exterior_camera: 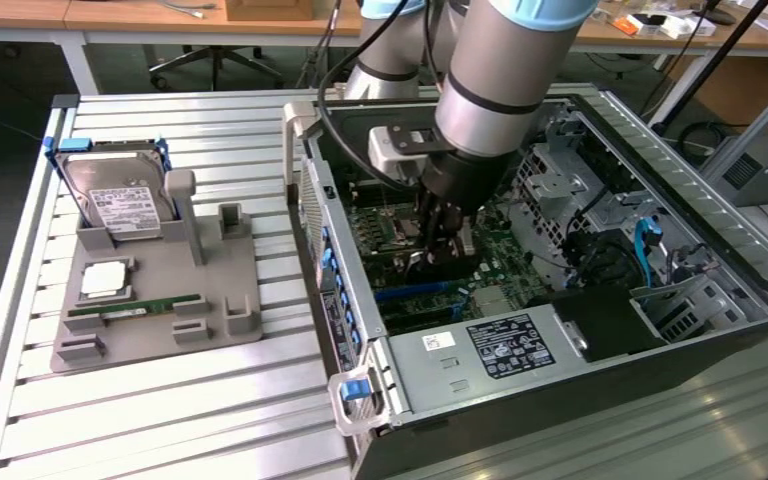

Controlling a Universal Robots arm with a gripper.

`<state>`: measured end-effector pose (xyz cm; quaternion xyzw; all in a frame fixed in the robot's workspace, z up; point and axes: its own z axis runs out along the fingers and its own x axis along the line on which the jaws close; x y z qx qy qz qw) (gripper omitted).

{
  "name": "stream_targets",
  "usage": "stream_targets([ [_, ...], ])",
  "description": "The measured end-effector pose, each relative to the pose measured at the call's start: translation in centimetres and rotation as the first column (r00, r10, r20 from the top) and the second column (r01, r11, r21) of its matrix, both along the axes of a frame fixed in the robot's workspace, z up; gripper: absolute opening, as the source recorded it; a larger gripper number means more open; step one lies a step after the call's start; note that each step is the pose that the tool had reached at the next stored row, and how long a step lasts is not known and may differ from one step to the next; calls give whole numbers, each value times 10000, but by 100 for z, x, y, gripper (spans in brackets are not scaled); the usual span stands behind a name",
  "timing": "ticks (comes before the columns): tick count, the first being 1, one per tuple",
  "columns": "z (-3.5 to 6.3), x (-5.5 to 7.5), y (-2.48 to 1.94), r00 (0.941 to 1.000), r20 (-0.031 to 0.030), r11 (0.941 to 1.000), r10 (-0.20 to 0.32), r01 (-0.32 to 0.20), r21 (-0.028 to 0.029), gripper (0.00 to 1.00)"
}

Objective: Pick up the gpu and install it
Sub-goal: 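Insert the gpu into the slot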

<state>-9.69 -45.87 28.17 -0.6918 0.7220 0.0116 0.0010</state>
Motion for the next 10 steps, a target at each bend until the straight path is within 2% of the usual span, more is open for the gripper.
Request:
stream_targets([
  [10, -77, -9, -10, 10000, 0, 10000, -2, 2, -23, 27],
])
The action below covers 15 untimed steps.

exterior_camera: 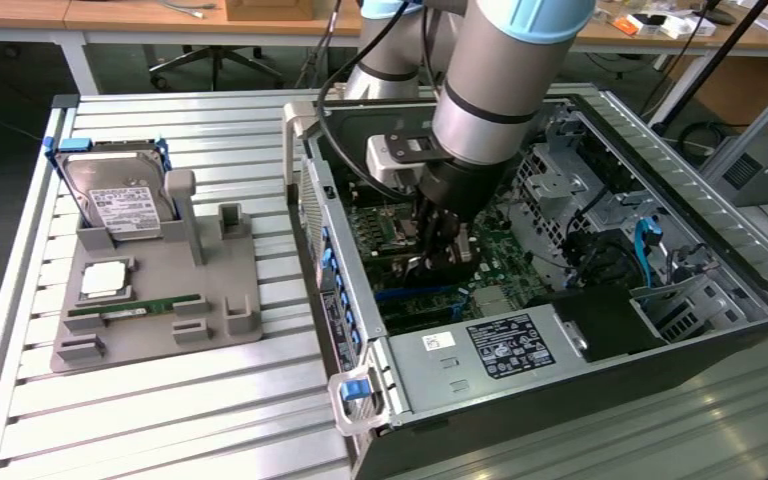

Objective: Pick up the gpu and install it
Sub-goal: 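Insert the gpu into the slot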

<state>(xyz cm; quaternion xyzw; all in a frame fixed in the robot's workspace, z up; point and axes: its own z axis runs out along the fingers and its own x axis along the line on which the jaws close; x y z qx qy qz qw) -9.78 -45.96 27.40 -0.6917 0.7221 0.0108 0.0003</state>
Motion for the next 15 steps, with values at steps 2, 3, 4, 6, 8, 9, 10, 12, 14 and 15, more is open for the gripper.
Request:
stream_targets([
  [2, -8, -7, 0, 10000, -1, 10000, 1, -1, -1, 27],
  [3, -11, -11, 0, 10000, -1, 10000, 1, -1, -1, 27],
  [4, -16, -14, 0, 10000, 0, 10000, 1, -1, 0, 27],
  [6, -27, -14, 0, 10000, 1, 10000, 2, -2, 2, 27],
  [8, -39, -15, -1, 10000, 0, 10000, 2, -2, 0, 27],
  [9, -45, -15, -1, 10000, 0, 10000, 2, -2, 1, 27],
  [10, -49, -15, -2, 10000, -1, 10000, 1, -1, -1, 27],
  [12, -54, -15, -2, 10000, -3, 10000, 1, -1, -4, 27],
  [14, -58, -15, -2, 10000, 0, 10000, 1, -1, 0, 27],
  [15, -58, -15, -2, 10000, 0, 10000, 1, -1, -1, 27],
])
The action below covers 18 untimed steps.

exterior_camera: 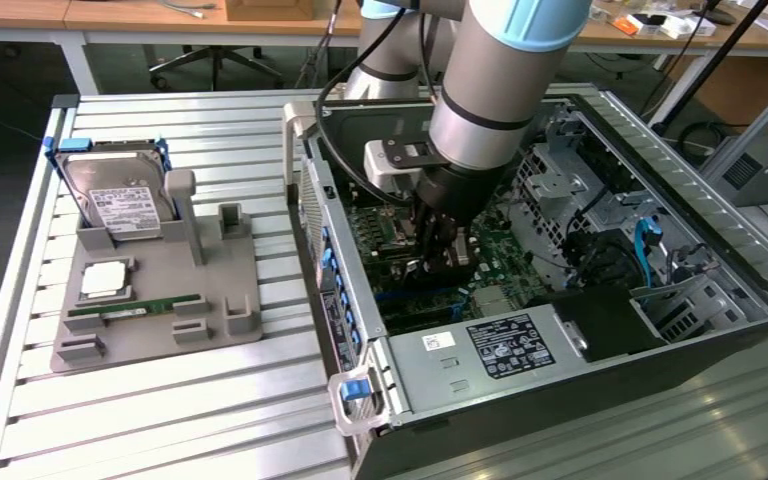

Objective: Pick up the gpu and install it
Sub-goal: 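Insert the gpu into the slot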

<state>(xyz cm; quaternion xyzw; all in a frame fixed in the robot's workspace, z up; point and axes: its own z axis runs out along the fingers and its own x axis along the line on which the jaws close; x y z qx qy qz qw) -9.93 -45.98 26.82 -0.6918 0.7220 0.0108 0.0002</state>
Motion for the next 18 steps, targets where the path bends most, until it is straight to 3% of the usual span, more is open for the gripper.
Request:
stream_targets([
  [18, -4, -1, 0, 10000, -1, 10000, 70, -70, -59, 27],
])
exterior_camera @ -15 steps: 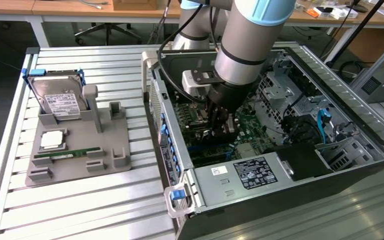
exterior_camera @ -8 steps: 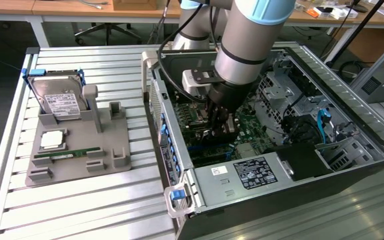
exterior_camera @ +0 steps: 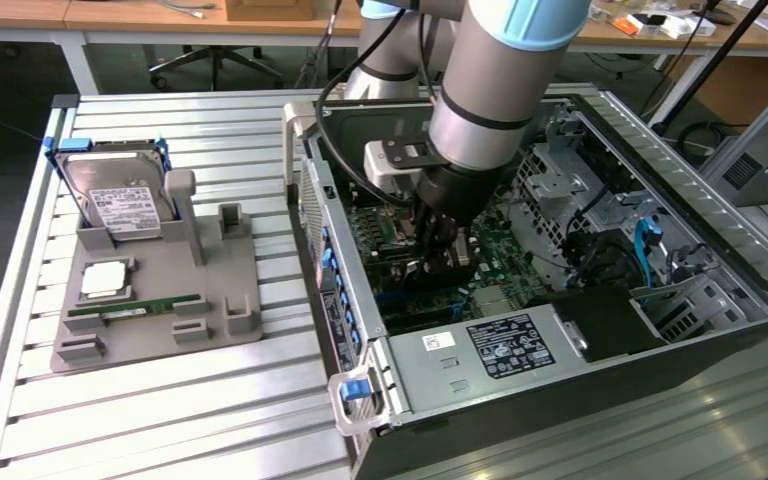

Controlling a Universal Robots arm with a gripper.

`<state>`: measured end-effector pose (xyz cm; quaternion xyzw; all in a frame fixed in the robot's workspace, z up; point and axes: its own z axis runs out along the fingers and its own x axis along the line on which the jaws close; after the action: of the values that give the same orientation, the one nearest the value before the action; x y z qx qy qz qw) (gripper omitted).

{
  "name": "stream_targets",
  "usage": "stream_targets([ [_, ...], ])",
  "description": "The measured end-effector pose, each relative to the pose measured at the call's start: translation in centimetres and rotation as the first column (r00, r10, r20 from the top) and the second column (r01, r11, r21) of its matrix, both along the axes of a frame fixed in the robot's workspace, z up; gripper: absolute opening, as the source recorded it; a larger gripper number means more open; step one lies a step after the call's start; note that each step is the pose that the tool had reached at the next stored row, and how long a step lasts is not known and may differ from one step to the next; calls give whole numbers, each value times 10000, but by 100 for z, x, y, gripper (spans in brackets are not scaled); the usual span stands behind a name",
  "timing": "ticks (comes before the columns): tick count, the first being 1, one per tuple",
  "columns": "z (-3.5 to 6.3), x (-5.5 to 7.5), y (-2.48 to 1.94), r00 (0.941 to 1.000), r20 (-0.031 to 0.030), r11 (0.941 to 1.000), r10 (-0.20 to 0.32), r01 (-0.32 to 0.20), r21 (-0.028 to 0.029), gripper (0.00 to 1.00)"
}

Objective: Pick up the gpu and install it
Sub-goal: 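Insert the gpu into the slot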

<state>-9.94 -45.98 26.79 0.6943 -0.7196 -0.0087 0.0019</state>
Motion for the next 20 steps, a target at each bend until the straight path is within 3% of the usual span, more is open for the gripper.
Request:
stream_targets([
  [13, -34, 11, 1, 10000, -5, 10000, 16, -16, 8, 27],
  [14, 25, 12, 3, 10000, -4, 10000, 16, -16, 10, 27],
  [16, 12, 11, 3, 10000, -16, 10000, 17, -17, 35, 27],
  [18, 9, 19, 45, 10000, -16, 10000, 17, -17, -9, 27],
  [20, 9, 18, 45, 10000, -15, 10000, 16, -16, -10, 27],
])
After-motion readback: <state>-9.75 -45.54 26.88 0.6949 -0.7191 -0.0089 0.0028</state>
